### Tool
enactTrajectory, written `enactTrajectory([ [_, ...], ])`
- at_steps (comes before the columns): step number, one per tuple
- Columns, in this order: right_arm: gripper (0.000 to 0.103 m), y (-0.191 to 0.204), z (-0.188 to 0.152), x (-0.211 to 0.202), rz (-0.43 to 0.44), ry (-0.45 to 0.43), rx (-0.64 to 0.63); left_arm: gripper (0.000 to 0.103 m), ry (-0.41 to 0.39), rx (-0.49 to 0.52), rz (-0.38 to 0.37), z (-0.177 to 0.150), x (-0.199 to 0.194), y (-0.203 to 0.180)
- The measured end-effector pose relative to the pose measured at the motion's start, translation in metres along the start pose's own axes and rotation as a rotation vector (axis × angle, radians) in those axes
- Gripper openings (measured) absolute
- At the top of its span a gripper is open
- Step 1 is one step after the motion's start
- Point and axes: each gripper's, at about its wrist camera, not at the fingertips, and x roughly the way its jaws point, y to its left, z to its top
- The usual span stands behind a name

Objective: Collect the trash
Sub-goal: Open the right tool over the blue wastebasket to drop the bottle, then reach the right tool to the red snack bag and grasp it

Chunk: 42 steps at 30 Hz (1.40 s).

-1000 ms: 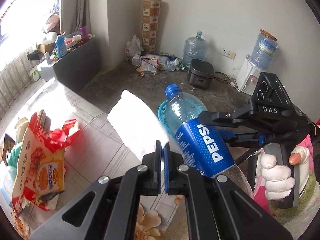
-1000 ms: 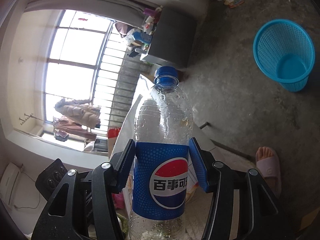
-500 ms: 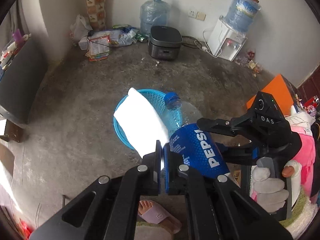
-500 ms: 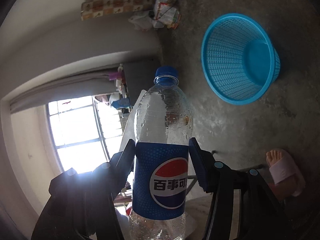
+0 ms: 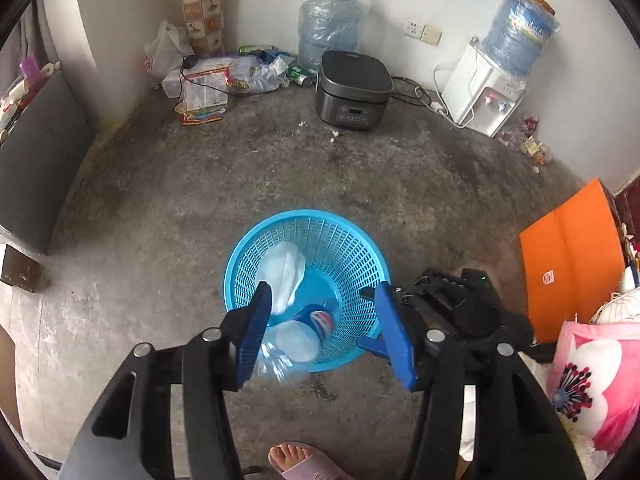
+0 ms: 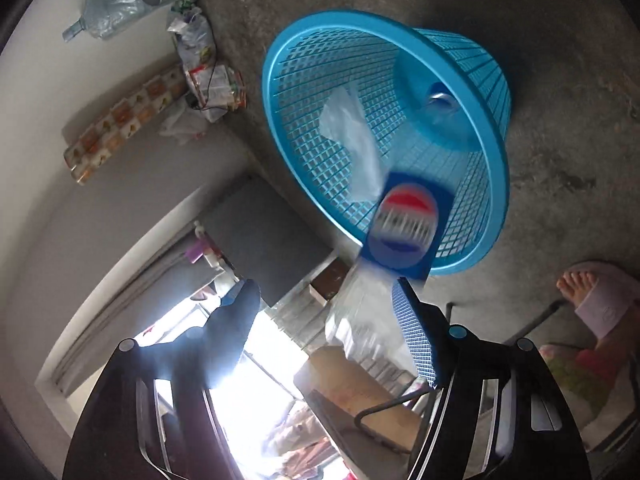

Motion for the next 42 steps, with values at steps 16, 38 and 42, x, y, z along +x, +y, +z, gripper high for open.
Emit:
enactTrajectory([
  [16, 0.067, 0.031, -0.092, -0.049, -0.24, -0.078, -0.487, 0.077, -0.371, -0.118, -0.041, -0.084, -0.214, 0.023],
  [38, 0.095, 0.099, -0.403, -0.078, -0.364, -0.433, -1.844, 0.097, -0.623, -0.277, 0.308, -0.324, -0.401, 0.045],
  [42, 0.095, 0.086, -0.435, -0.074, -0.329, -0.392, -1.984, 0.097, -0.626, -0.325, 0.414, -0.369, -0.42, 0.049],
])
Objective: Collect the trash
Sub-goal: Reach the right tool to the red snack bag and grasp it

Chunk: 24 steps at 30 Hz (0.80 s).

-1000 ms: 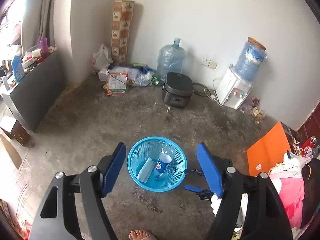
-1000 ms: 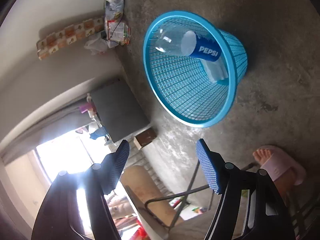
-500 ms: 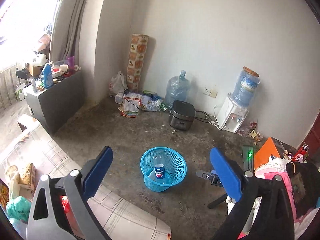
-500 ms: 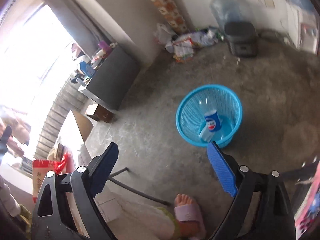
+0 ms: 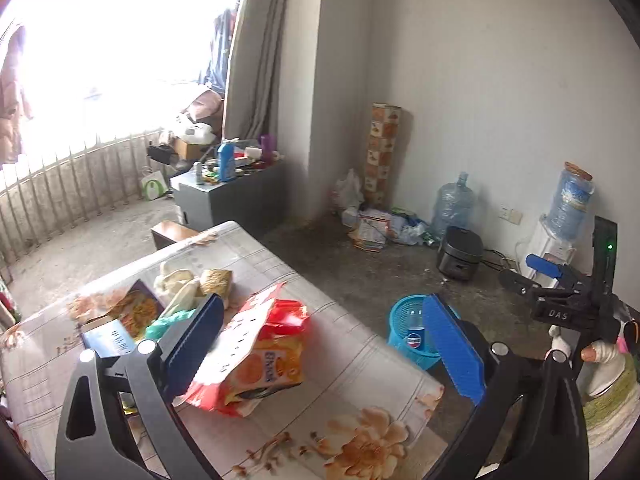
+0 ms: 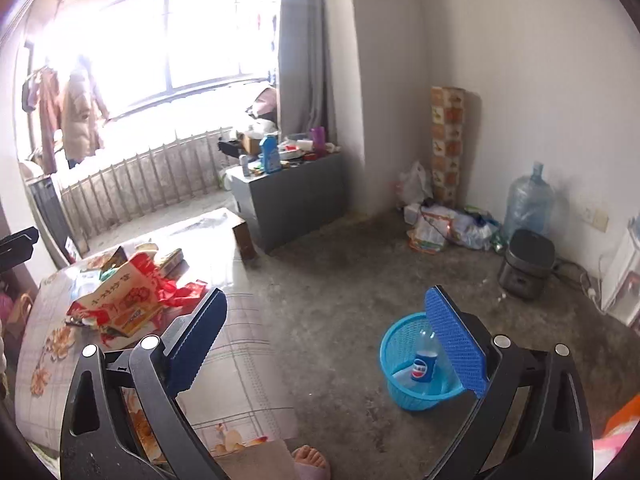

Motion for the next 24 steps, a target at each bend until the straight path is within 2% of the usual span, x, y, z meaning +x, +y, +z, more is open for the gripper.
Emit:
enactTrajectory([
  [3, 0.095, 0.02, 0.003, -0.002, 0.076, -0.036, -0.035, 0.097, -0.002, -0.05, 0.035, -0.015, -0.018, 0.016],
  [6, 0.095, 0.032, 0.009, 0.003, 0.163, -0.027, -0.013, 0.097, -0.006, -0.088, 0.06, -0.027, -0.027, 0.024],
  [11, 0.095, 0.047, 0.018, 0.017, 0.301, 0.039, 0.083, 0.092, -0.014, -0.094, 0.065, -0.031, -0.031, 0.031],
  [14, 0.088, 0.057, 0.02, 0.029, 0.351, 0.093, 0.132, 0.09, -0.013, -0.063, 0.063, -0.032, -0.026, 0.029],
  [16, 0.083, 0.063, 0.019, 0.036, 0.386, 0.14, 0.174, 0.083, -0.004, -0.037, 0.065, -0.031, -0.017, 0.027],
  [18, 0.077, 0.065, 0.018, 0.048, 0.416, 0.192, 0.214, 0.077, 0.004, -0.017, 0.046, -0.034, -0.009, 0.025],
  [22, 0.069, 0.07, 0.014, 0.065, 0.457, 0.278, 0.265, 0.066, 0.026, 0.05, -0.041, -0.043, 0.008, 0.013],
  [24, 0.064, 0.071, 0.013, 0.077, 0.472, 0.32, 0.295, 0.065, 0.041, 0.115, -0.075, -0.05, 0.017, 0.001],
])
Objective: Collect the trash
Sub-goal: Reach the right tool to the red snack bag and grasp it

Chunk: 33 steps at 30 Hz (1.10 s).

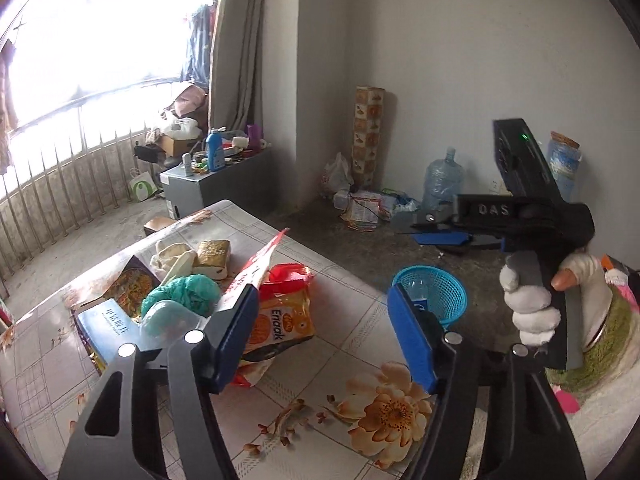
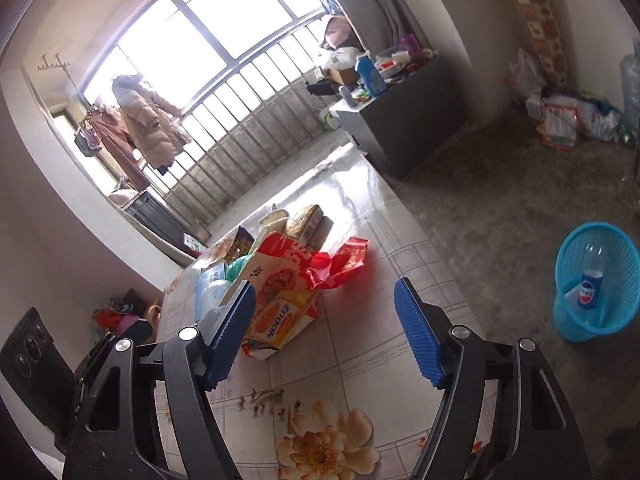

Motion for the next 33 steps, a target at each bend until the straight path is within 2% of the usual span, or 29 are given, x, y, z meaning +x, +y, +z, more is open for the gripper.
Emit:
enactTrajectory([
  [2, 0.061, -0.005, 0.001, 0.008, 0.023, 0.036, 0.041, 0.065, 0.026, 0.054, -0.026, -0.005, 0.014, -0.011],
  [4, 0.06, -0.01, 0.002, 0.016, 0.043, 0.065, 0.079, 0.065, 0.062, 0.096, -0.008, -0.013, 0.033, -0.017],
  [9, 0.056, -0.028, 0.009, 0.039, 0.094, 0.138, 0.173, 0.065, 0.107, 0.261, 0.144, -0.032, 0.075, -0.03],
  [11, 0.055, -0.037, 0.012, 0.049, 0.116, 0.177, 0.226, 0.065, 0.117, 0.321, 0.178, -0.037, 0.086, -0.034],
  [17, 0.055, -0.055, 0.014, 0.087, 0.195, 0.314, 0.39, 0.065, 0.172, 0.372, 0.253, -0.049, 0.115, -0.03],
  [21, 0.055, -0.062, 0.012, 0.11, 0.226, 0.395, 0.486, 0.059, 0.193, 0.391, 0.286, -0.051, 0.128, -0.025],
  [25, 0.055, -0.065, 0.016, 0.126, 0.245, 0.432, 0.541, 0.051, 0.208, 0.377, 0.292, -0.05, 0.138, -0.02],
  [29, 0.046, -0.065, 0.019, 0.13, 0.25, 0.433, 0.575, 0.039, 0.211, 0.346, 0.272, -0.046, 0.139, -0.016],
  [31, 0.034, -0.064, 0.018, 0.132, 0.259, 0.436, 0.59, 0.028, 0.211, 0.33, 0.262, -0.044, 0.139, -0.014],
  [33, 0.014, -0.067, 0.014, 0.134, 0.272, 0.449, 0.615, 0.022, 0.213, 0.317, 0.252, -0.042, 0.136, -0.014],
])
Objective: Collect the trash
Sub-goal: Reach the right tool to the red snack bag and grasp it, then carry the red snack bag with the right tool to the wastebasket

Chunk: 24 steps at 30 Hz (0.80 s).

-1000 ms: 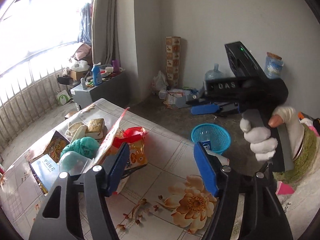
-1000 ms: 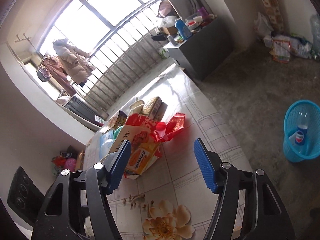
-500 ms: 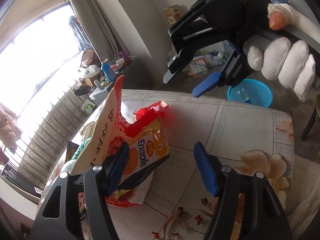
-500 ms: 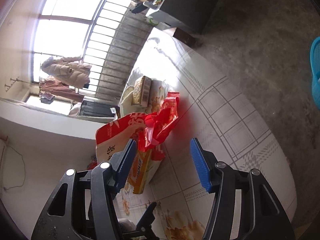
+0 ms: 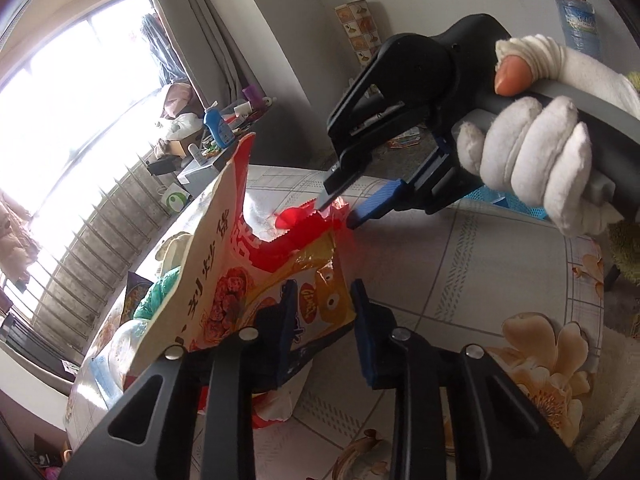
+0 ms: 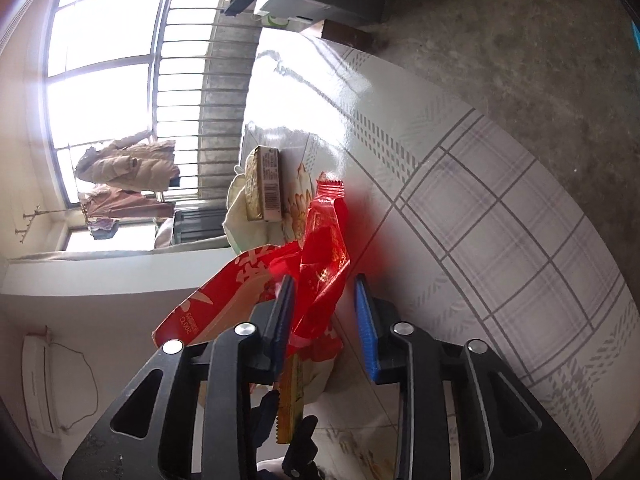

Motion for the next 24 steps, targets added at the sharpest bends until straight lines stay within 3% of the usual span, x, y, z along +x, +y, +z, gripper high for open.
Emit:
enactTrajectory([
  [4, 0.006, -0.008, -0.005, -0.003, 0.05, 0.001, 0.037, 0.009, -0.005, -0.014, -0.017, 0.002, -0.005, 0.002],
  [7, 0.002, -0.009, -0.01, -0.016, 0.09, -0.025, 0.039, 0.005, -0.02, -0.011, -0.019, 0.003, -0.011, 0.002],
  [24, 0.001, -0.037, -0.042, -0.087, 0.204, -0.199, 0.071, 0.001, -0.154, 0.03, -0.023, 0.018, -0.059, -0.005],
])
